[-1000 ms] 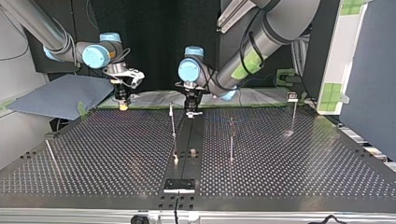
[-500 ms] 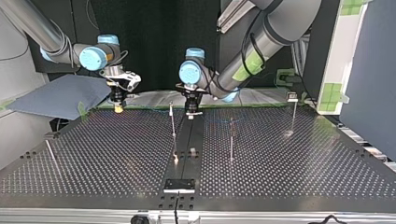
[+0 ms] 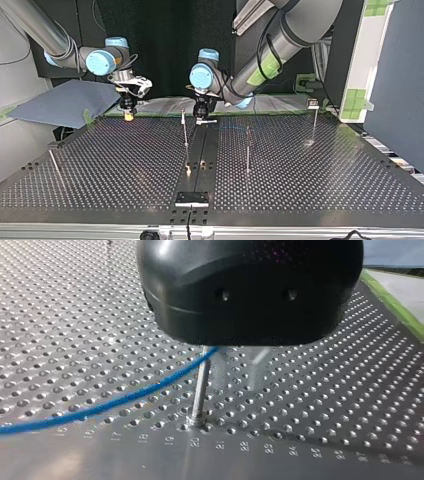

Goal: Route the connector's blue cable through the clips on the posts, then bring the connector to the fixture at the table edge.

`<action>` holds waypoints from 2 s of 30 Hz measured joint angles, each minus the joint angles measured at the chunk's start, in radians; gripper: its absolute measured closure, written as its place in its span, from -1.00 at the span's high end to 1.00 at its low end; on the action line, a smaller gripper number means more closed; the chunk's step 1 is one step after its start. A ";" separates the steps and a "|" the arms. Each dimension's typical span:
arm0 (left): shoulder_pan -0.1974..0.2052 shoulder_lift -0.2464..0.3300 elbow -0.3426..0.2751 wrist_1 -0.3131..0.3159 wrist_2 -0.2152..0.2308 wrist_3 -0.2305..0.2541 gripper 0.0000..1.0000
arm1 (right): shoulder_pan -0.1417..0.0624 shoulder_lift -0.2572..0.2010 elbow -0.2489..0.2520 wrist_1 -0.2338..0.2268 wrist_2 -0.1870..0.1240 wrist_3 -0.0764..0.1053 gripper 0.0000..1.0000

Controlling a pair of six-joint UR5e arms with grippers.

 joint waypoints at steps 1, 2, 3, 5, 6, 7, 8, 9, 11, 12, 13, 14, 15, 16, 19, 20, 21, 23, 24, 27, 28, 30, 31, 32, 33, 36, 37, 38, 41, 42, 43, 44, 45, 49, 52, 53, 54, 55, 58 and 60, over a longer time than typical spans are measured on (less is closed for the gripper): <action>0.000 0.000 0.000 -0.003 -0.002 -0.002 0.65 | 0.000 0.000 0.000 0.000 -0.001 0.000 -1.00; 0.000 0.000 0.000 -0.008 -0.006 -0.005 0.96 | 0.000 0.000 0.000 0.000 -0.002 0.000 -1.00; 0.000 0.000 0.000 -0.015 -0.012 -0.011 0.96 | 0.001 0.000 0.000 0.000 -0.002 0.000 -1.00; 0.000 0.001 0.000 -0.025 -0.022 -0.019 0.96 | 0.002 0.000 0.000 0.001 -0.003 0.000 -1.00; -0.001 0.002 0.000 -0.030 -0.029 -0.023 0.96 | 0.003 0.000 0.000 0.001 -0.003 0.000 -1.00; -0.001 0.002 0.000 -0.035 -0.032 -0.026 0.96 | 0.003 0.000 0.000 0.001 -0.003 0.000 -1.00; -0.002 0.003 0.000 -0.039 -0.033 -0.027 0.96 | 0.003 0.000 0.000 0.001 -0.003 0.000 -1.00; -0.003 0.006 0.000 -0.045 -0.033 -0.029 0.96 | 0.003 0.000 0.000 0.001 -0.003 0.000 -1.00; -0.007 0.011 -0.001 -0.053 -0.027 -0.030 0.96 | 0.003 0.000 0.000 0.001 -0.003 0.000 -1.00; -0.010 0.016 -0.001 -0.056 -0.021 -0.030 0.96 | 0.003 0.000 0.000 0.001 -0.003 0.000 -1.00; -0.013 0.020 -0.001 -0.057 -0.016 -0.030 0.96 | 0.003 0.000 0.000 0.001 -0.003 0.000 -1.00; -0.017 0.023 -0.002 -0.059 -0.010 -0.029 0.96 | 0.003 0.000 0.000 0.001 -0.003 0.001 -1.00; -0.022 0.026 -0.002 -0.062 -0.002 -0.029 0.96 | 0.003 0.000 0.000 0.001 -0.003 0.001 -1.00; -0.025 0.027 -0.002 -0.064 0.003 -0.028 0.96 | 0.004 0.000 0.000 0.001 -0.003 0.001 -1.00; -0.037 0.032 -0.006 -0.073 0.020 -0.028 0.96 | 0.004 0.000 0.000 0.003 -0.003 0.001 -1.00; -0.040 0.034 -0.010 -0.073 0.023 -0.028 0.96 | 0.004 0.000 0.000 0.003 -0.003 0.001 -1.00; -0.044 0.039 -0.017 -0.071 0.026 -0.028 0.96 | 0.004 0.000 0.000 0.004 -0.003 0.001 -1.00; -0.048 0.049 -0.029 -0.062 0.029 -0.029 0.96 | 0.004 0.000 0.000 0.004 -0.003 0.000 -1.00; -0.050 0.055 -0.038 -0.056 0.030 -0.029 0.96 | 0.004 0.000 0.000 0.004 -0.003 0.000 -1.00; -0.056 0.065 -0.056 -0.048 0.031 -0.028 0.96 | 0.004 0.000 0.000 0.005 -0.003 0.001 -1.00; -0.057 0.067 -0.060 -0.048 0.031 -0.028 0.96 | 0.004 0.000 0.000 0.005 -0.003 0.001 -1.00; -0.058 0.070 -0.065 -0.048 0.031 -0.027 0.96 | 0.004 0.000 0.000 0.005 -0.003 0.001 -1.00; -0.059 0.071 -0.067 -0.048 0.031 -0.027 0.96 | 0.004 0.000 0.000 0.005 -0.003 0.001 -1.00; -0.059 0.072 -0.069 -0.047 0.031 -0.027 0.96 | 0.004 0.000 0.000 0.005 -0.003 0.002 -1.00; -0.061 0.075 -0.073 -0.045 0.033 -0.028 0.96 | 0.004 0.000 0.000 0.005 -0.003 0.002 -1.00; -0.068 0.089 -0.088 -0.041 0.044 -0.028 0.96 | 0.004 0.000 0.000 0.005 -0.004 0.003 -1.00; -0.071 0.093 -0.091 -0.042 0.047 -0.028 0.96 | 0.004 0.000 0.000 0.005 -0.005 0.003 -1.00; -0.073 0.095 -0.094 -0.043 0.048 -0.028 0.96 | 0.004 0.000 0.000 0.005 -0.006 0.003 -1.00; -0.083 0.100 -0.099 -0.047 0.050 -0.026 0.96 | 0.004 0.000 0.000 0.005 -0.008 0.003 -1.00; -0.087 0.101 -0.100 -0.048 0.049 -0.025 0.96 | 0.004 0.000 0.000 0.005 -0.009 0.004 -1.00; -0.090 0.102 -0.100 -0.049 0.049 -0.024 0.96 | 0.004 0.000 0.000 0.005 -0.009 0.004 -1.00; -0.093 0.102 -0.101 -0.049 0.049 -0.024 0.96 | 0.004 0.000 0.000 0.005 -0.010 0.005 -1.00; -0.096 0.102 -0.101 -0.049 0.048 -0.024 0.96 | 0.004 0.000 0.000 0.005 -0.011 0.005 -1.00; -0.105 0.102 -0.101 -0.051 0.040 -0.024 0.96 | 0.004 0.000 0.000 0.005 -0.012 0.007 -1.00; -0.110 0.102 -0.101 -0.052 0.033 -0.024 0.96 | 0.004 0.000 0.000 0.005 -0.012 0.007 -1.00; -0.111 0.102 -0.101 -0.053 0.032 -0.024 0.96 | 0.004 0.000 0.000 0.005 -0.012 0.007 -1.00; -0.112 0.102 -0.101 -0.053 0.031 -0.024 0.96 | 0.004 0.000 0.000 0.005 -0.013 0.008 -1.00; -0.112 0.102 -0.101 -0.053 0.030 -0.024 0.96 | 0.004 0.000 0.000 0.005 -0.014 0.008 -1.00; -0.114 0.102 -0.101 -0.054 0.029 -0.024 0.96 | 0.004 0.000 0.000 0.005 -0.016 0.008 -1.00; -0.115 0.102 -0.101 -0.054 0.028 -0.024 0.96 | 0.004 0.000 0.000 0.005 -0.016 0.008 -1.00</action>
